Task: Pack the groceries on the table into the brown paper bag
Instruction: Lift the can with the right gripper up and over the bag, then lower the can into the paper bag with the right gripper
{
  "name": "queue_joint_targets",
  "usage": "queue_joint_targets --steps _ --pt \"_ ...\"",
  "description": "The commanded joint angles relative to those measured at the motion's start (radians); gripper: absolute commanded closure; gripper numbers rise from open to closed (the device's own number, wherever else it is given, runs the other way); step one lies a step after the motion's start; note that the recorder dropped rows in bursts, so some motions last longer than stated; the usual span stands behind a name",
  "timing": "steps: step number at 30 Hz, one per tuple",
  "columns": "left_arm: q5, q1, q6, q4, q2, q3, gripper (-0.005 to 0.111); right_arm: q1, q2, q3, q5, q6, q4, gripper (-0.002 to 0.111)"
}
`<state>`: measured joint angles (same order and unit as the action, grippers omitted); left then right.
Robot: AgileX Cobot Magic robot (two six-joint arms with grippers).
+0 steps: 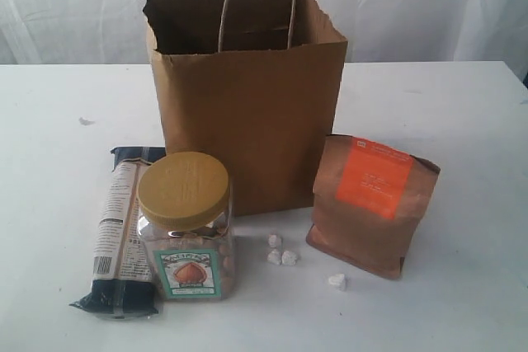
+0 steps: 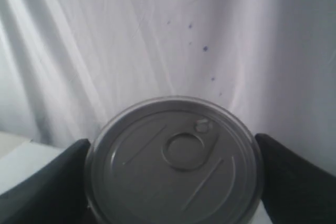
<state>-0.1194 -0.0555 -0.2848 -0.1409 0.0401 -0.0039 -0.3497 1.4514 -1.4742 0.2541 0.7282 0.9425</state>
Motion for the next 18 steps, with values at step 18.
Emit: queue_joint_targets --steps 18 --pt "-0.004 -0.001 -0.003 0.005 -0.004 0.004 0.107 -0.12 0.112 -0.014 -0.092 0.011 0.024 0.092"
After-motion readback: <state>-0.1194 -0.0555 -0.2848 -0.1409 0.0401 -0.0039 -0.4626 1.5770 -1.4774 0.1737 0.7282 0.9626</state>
